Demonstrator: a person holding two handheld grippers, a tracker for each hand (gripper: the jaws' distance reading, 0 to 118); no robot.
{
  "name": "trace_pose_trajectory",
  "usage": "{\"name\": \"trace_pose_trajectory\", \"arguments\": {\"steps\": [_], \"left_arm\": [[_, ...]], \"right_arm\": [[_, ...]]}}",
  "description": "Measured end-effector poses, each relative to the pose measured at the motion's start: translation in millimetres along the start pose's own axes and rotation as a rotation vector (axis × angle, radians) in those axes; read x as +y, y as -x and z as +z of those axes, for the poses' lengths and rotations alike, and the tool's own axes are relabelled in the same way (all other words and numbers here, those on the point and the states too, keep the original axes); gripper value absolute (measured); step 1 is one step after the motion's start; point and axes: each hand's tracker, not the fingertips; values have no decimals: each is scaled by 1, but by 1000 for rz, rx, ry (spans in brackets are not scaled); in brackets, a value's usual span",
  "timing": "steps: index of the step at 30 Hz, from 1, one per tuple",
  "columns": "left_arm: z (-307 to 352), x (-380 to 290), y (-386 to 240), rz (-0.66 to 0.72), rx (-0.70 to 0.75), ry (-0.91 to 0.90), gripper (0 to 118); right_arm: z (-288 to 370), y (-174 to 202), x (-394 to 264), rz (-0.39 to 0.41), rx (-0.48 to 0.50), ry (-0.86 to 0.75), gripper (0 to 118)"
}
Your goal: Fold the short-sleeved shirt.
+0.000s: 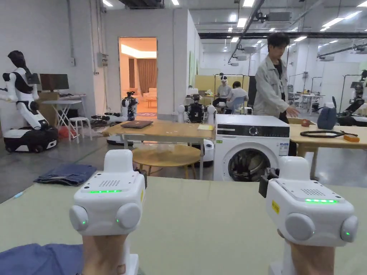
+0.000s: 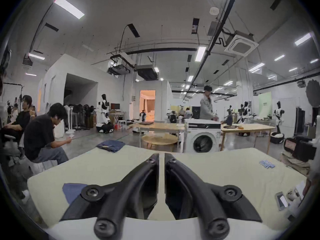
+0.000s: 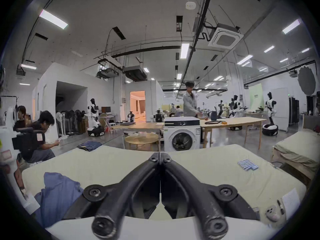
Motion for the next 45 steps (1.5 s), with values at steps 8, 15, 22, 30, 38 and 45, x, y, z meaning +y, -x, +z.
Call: {"name": "trace_pose_trajectory", "arguments": {"steps": [8,15,22,30,38,45], "left_arm": [[-33,-57,60,32,91,271,25],[-96,-152,68,78,95,711,118],[-144,-265,64,127,159,1100,112],[-139,-236,79,145,151,990,49],[-103,-154,95,305,153,742,3],[-82,-27,-8,226,-149,417,3]], "right_arm": [[-36,61,-39,22,140,98,0],[-75,79,-82,56,174,208,0],[-106,67,-128,86,146,325,0],[-112,49,-145,7,114,398,0],[-76,34,-108,-9,137,297,0],[-31,-13,-62,-93,62,153,0]]}}
